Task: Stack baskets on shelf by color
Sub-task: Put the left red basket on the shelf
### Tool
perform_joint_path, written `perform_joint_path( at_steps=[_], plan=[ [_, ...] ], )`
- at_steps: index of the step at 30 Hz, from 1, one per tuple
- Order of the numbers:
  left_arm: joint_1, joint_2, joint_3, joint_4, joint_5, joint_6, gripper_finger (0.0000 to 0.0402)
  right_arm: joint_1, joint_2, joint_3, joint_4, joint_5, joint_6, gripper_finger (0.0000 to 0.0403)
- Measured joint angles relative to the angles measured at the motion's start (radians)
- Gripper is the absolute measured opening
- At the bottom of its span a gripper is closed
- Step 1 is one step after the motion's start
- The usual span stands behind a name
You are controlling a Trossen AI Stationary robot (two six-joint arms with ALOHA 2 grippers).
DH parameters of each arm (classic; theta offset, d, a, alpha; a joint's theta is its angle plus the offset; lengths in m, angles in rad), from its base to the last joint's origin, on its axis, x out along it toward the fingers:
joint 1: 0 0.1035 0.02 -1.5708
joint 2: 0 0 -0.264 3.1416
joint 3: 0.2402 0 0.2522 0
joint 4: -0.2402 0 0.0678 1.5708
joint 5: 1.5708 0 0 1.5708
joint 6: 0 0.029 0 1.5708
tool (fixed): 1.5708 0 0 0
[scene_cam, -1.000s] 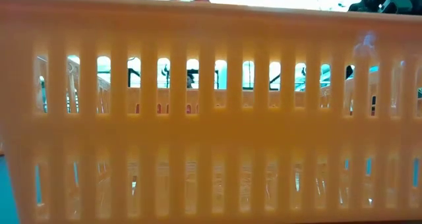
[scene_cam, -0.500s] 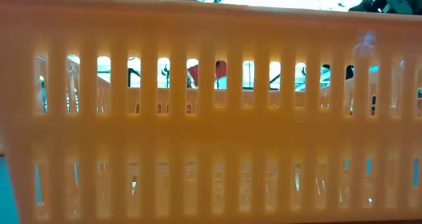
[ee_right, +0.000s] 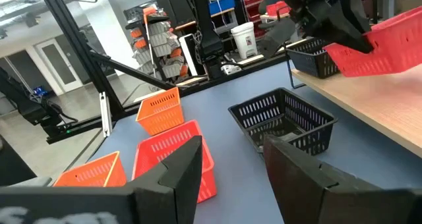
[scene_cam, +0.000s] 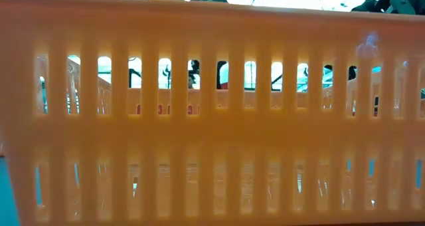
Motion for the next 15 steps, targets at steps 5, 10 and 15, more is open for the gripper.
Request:
perform_joint_path(
  at_steps=[5, 10, 15],
  plan=[
    [-0.002, 0.008, 0.0, -0.035, 0.003, -0.008, 0.0023, 0.0, 0.0, 0.0, 0.0, 0.0, 0.0, 0.0155],
    [-0.002, 0.008, 0.0, -0.051, 0.002, -0.003, 0.001, 0.0, 0.0, 0.0, 0.0, 0.0, 0.0, 0.0155],
    [-0.001, 0.008, 0.0, -0.051, 0.061, 0.021, 0.002, 0.0, 0.0, 0.0, 0.0, 0.0, 0.001, 0.0155]
  ],
)
